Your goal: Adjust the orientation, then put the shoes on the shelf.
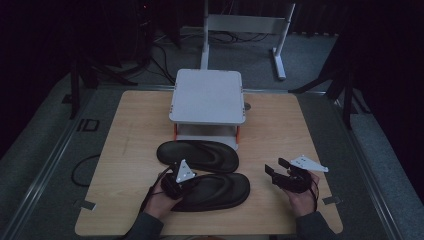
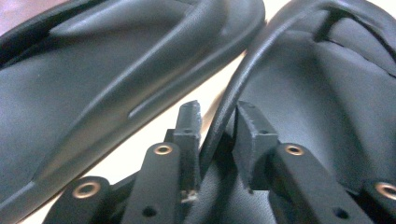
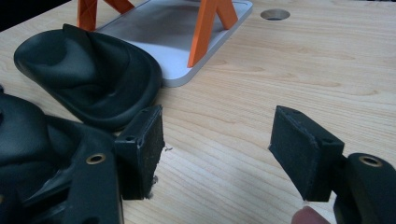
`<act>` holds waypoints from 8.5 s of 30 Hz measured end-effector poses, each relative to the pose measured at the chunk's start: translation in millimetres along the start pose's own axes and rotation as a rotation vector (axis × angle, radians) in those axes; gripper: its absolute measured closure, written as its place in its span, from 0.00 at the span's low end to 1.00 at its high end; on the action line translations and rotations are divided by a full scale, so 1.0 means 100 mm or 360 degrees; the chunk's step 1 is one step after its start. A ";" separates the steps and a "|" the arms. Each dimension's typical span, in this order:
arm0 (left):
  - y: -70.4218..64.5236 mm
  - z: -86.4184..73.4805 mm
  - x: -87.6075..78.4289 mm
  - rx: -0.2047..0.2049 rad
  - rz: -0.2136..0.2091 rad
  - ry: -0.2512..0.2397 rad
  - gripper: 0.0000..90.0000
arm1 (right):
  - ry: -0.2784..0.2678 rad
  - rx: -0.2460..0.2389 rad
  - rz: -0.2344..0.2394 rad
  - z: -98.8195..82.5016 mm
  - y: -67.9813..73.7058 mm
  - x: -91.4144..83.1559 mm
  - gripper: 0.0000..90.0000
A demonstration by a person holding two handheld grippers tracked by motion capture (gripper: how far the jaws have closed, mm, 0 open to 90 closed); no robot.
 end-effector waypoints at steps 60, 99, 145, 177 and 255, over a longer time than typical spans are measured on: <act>0.34 -0.08 -0.07 0.0007 0.0144 0.0013 0.63 | 0.0076 -0.0072 0.0059 -0.05 0.15 0.15 0.38; 0.02 -0.08 -0.11 0.0075 0.0099 0.0087 0.74 | 0.0088 -0.0064 0.0066 -0.07 0.14 0.16 0.37; 0.04 -0.16 -0.19 -0.0242 0.0135 0.0025 0.83 | 0.0101 -0.0066 0.0072 -0.09 0.13 0.17 0.37; 0.15 0.20 -0.20 -0.0449 0.0268 -0.0072 0.83 | 0.0119 -0.0063 0.0060 -0.14 0.12 0.20 0.37; 0.58 1.09 0.48 -0.0872 0.0728 -0.0192 0.83 | 0.0116 -0.0064 0.0053 -0.14 0.11 0.19 0.36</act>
Point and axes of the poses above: each handheld gripper's, and its own axes: x roughly forward along the jaws, z roughly out of its top, y roughly to its left, the point moved 8 cm from there along x, roughly forward along the jaws, and after that the axes turned 6 degrees about y, right-handed, at the moved point
